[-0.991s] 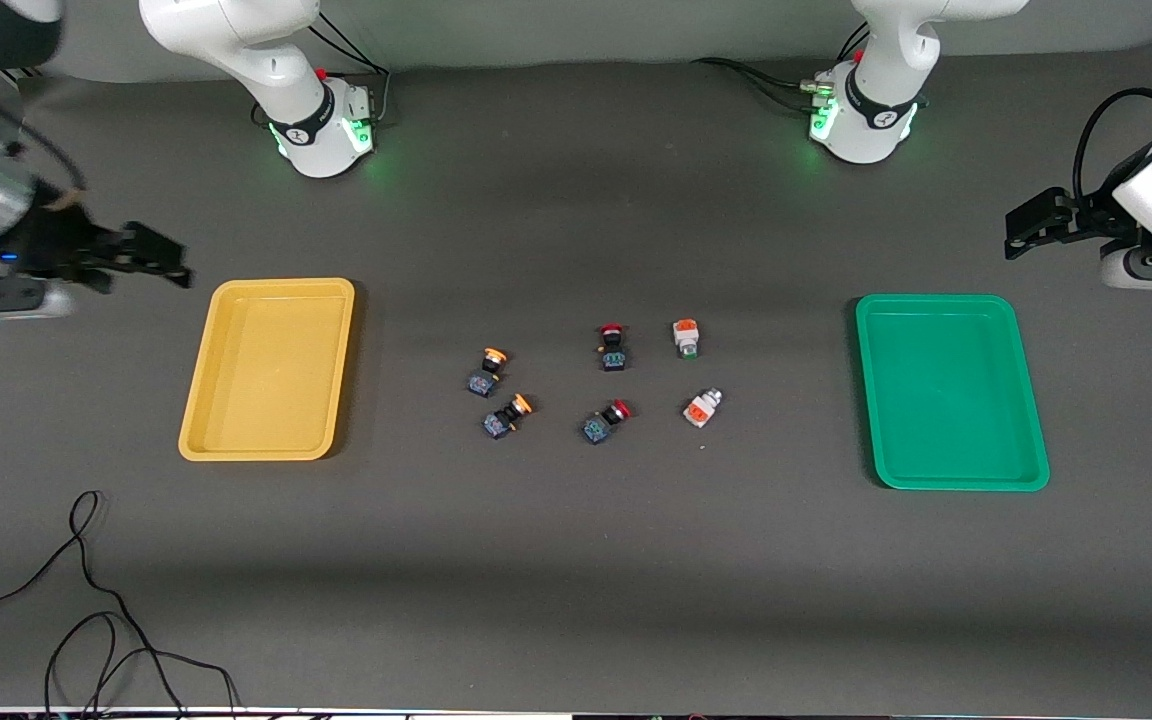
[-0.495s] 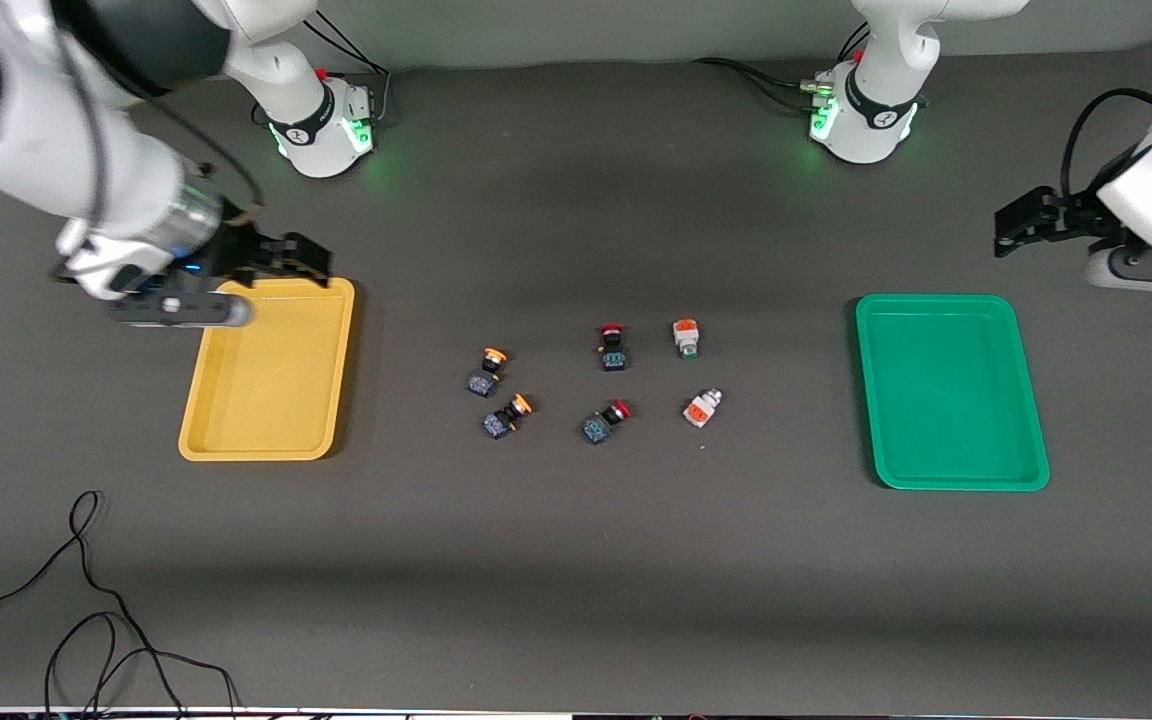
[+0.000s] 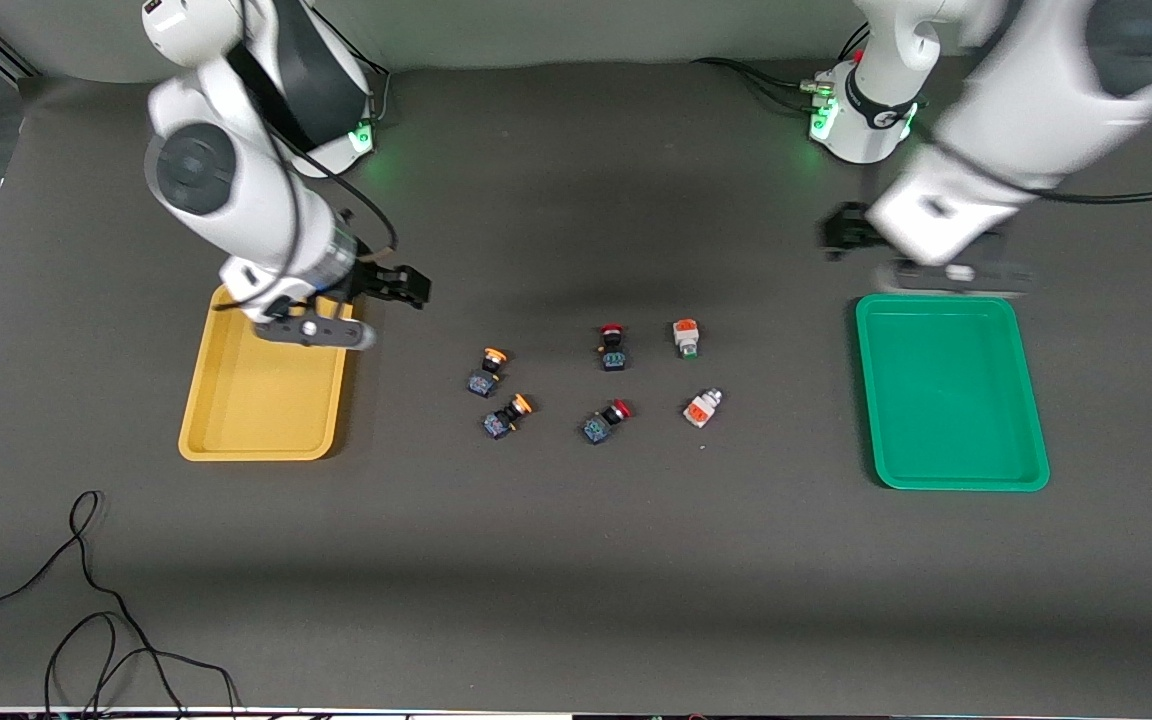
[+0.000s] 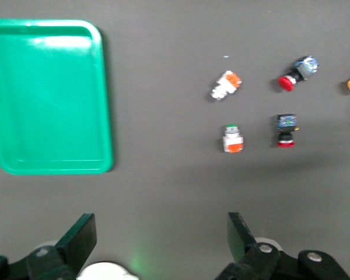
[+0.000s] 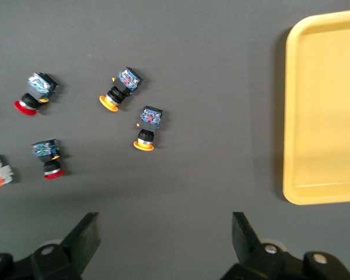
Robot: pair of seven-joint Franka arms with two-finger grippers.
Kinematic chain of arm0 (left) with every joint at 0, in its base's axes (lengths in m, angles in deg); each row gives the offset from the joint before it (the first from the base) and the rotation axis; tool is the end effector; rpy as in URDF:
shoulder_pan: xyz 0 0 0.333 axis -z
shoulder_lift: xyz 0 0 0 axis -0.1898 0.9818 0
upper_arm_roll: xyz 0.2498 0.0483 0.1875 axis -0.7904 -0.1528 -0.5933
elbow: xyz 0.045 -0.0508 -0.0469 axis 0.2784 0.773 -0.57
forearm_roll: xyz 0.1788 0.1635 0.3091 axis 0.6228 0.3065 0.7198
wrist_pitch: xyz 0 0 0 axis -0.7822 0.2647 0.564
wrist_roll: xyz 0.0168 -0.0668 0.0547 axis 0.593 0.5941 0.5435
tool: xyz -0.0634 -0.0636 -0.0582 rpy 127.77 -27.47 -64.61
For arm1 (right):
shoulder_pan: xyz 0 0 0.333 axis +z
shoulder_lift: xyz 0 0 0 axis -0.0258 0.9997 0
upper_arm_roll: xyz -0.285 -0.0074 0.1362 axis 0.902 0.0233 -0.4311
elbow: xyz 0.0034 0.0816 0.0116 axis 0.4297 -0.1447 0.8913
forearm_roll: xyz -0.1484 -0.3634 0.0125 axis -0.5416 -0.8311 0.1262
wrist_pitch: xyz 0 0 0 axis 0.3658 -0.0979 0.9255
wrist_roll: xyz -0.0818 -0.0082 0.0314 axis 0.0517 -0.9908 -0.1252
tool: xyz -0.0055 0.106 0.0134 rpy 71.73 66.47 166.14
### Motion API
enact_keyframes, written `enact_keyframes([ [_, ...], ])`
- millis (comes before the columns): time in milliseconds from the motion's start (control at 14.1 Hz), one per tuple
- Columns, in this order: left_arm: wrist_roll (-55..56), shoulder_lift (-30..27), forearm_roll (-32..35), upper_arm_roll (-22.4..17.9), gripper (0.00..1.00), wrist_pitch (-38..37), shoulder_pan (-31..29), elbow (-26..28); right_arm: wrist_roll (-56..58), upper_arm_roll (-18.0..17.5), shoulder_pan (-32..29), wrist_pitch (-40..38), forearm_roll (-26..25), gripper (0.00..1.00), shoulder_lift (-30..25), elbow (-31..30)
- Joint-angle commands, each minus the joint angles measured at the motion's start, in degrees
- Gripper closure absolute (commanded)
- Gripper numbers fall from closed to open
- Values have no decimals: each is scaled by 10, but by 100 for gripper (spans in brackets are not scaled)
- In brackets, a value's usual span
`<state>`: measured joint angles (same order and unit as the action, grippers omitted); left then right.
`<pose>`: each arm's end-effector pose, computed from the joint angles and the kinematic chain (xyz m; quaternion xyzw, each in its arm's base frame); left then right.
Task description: Place green and yellow buttons in trays
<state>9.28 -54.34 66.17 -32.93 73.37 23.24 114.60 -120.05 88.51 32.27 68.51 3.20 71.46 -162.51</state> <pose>0.4944 -0.2338 0.5565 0.9980 -0.0023 -0.0628 0.0111 0.5149 0.2689 0.4425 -0.9943 0.0693 0.0768 0.0247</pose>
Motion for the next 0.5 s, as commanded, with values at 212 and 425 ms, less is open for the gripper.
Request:
enact_keyframes([
  [212, 192, -10, 8, 26, 0, 115, 116, 85, -46, 5, 33, 120, 11, 0, 69, -39],
  [425, 196, -10, 9, 26, 0, 142, 122, 126, -74, 6, 53, 169, 19, 0, 114, -39],
])
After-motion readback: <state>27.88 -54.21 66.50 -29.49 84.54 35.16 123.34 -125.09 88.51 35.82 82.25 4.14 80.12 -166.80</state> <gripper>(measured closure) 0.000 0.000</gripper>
